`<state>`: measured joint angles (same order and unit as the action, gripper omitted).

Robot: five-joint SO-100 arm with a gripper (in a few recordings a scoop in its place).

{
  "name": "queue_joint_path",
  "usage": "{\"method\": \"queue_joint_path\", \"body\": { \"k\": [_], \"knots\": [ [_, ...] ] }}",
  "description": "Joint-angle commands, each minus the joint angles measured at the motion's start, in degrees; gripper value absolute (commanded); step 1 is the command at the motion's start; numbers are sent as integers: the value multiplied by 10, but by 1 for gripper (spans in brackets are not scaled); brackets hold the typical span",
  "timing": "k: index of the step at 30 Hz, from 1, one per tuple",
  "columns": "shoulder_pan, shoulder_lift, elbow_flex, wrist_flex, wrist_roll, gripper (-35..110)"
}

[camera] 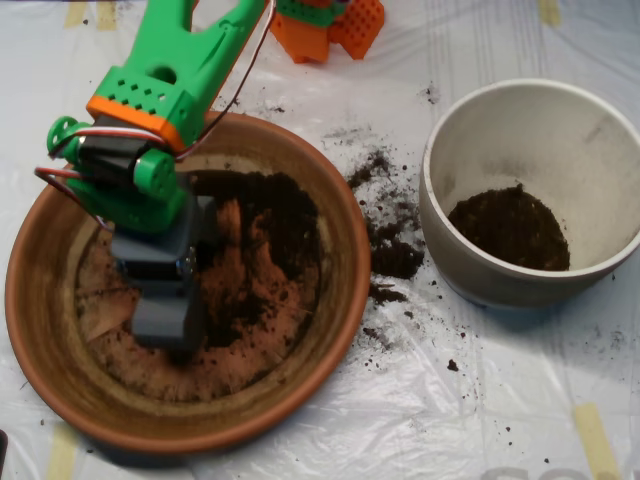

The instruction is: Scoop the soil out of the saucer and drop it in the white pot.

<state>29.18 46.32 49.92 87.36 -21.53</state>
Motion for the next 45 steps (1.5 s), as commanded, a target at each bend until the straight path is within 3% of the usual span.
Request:
{"method": "queue_joint_path", "body": {
  "k": [1, 8, 14, 20, 34, 45],
  "knots": [
    [32, 11, 9, 16, -13, 22],
    [63, 39, 67, -22, -48, 22],
    [49, 217, 338, -184, -73, 27],
    [30, 357, 529, -281, -74, 25],
    [54, 464, 658, -332, -102, 14],
    [-2, 467, 627, -285, -76, 0]
  ]
}}
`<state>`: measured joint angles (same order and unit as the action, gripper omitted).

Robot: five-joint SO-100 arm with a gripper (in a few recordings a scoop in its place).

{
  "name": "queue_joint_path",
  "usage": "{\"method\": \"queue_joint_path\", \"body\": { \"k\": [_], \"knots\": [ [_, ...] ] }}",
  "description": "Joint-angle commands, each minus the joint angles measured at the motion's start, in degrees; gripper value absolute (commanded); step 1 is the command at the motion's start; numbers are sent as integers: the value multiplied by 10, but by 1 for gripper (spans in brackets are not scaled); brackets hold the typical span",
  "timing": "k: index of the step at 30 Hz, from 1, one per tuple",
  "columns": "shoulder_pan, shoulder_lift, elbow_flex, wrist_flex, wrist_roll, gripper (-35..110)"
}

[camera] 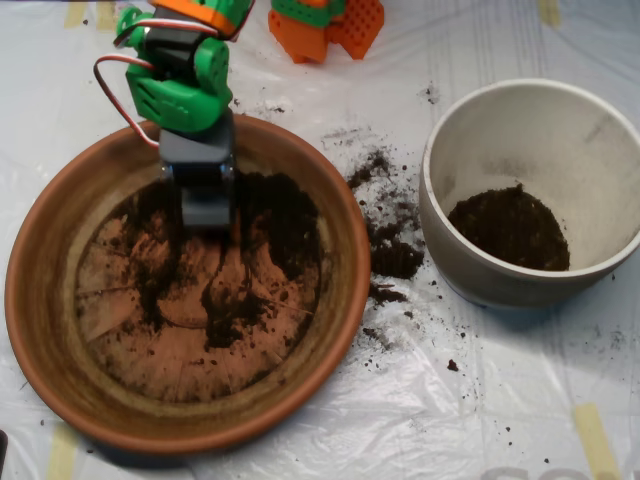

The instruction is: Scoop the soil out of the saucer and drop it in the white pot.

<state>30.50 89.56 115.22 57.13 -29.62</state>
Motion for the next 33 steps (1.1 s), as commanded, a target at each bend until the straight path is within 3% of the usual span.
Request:
{"method": "queue_joint_path", "body": {
  "k": [1, 18, 33],
  "knots": [
    [-24, 35, -37, 30, 9, -1],
    [-142, 93, -294, 217, 146, -1],
    [-324, 86, -538, 354, 197, -1]
  ]
}}
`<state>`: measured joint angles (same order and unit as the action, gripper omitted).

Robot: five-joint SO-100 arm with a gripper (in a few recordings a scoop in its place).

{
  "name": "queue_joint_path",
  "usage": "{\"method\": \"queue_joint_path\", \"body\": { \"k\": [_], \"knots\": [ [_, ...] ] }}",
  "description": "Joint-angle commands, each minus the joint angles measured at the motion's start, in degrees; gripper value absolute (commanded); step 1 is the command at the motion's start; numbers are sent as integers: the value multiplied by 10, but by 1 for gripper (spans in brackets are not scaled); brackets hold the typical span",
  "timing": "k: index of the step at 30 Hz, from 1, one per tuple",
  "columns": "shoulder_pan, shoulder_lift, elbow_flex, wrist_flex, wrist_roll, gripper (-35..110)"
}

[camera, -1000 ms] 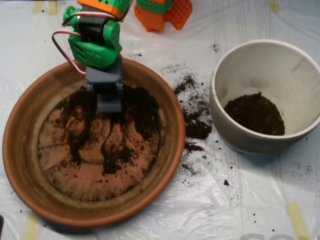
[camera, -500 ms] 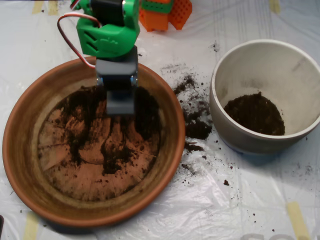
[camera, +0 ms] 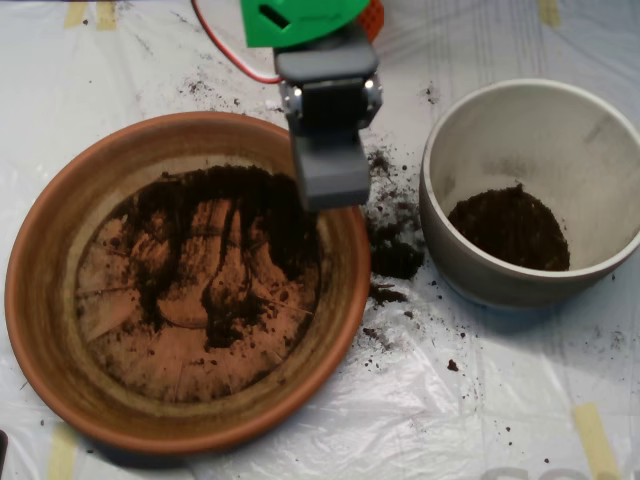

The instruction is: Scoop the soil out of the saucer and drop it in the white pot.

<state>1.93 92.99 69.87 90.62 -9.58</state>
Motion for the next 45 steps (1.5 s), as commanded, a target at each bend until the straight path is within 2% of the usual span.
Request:
{"method": "queue_joint_path", "body": {
  "k": [1, 5, 10, 14, 17, 19, 22, 30, 35, 45],
  "knots": [
    [-54, 52, -99, 25, -4, -1],
    [-117, 24, -185, 57, -1, -1],
    [-195, -105, -384, 127, 8, -1],
    [-236, -134, -397, 127, -1, 0],
    [-238, -139, -384, 127, 3, 11],
    [-238, -134, -371, 127, -4, 26],
    [-238, -125, -350, 127, -5, 32],
    [-236, -79, -283, 124, -7, 35],
    [-215, 28, -151, 71, -6, 36],
    [-22, 169, 36, -11, 15, 38]
  ]
}}
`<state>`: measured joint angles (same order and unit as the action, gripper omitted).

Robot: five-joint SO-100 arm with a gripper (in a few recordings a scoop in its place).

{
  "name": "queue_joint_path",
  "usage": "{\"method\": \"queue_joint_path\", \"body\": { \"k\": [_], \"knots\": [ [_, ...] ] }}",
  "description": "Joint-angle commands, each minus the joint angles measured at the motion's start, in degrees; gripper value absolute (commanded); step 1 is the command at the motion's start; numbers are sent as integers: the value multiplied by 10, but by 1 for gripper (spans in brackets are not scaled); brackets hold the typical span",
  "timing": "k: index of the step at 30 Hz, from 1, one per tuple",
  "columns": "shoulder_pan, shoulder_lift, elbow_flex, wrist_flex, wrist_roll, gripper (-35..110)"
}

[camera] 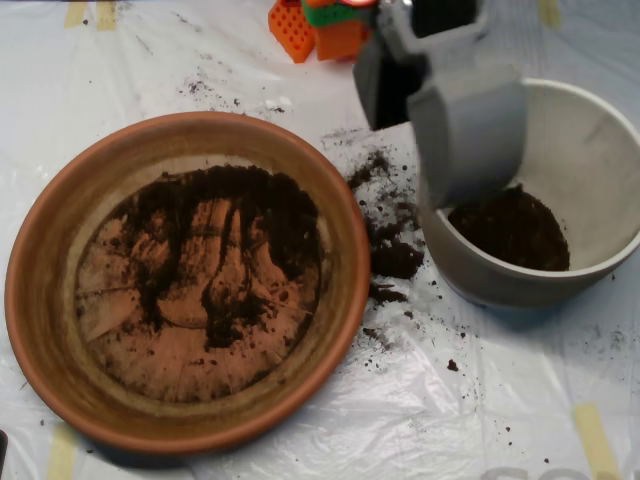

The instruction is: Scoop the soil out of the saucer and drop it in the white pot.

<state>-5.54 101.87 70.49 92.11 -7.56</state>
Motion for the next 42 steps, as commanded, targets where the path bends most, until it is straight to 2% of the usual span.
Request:
{"method": "queue_joint_path", "body": {
  "k": [1, 7, 16, 24, 32, 42],
  "knots": [
    [74, 89, 54, -39, -10, 38],
    [171, 105, 213, -121, -33, 43],
    [221, 71, 394, -214, -31, 43],
    [250, -27, 392, -211, -31, 44],
    [278, -66, 424, -270, -54, 50],
    [299, -269, 199, -207, -50, 51]
  ]
}}
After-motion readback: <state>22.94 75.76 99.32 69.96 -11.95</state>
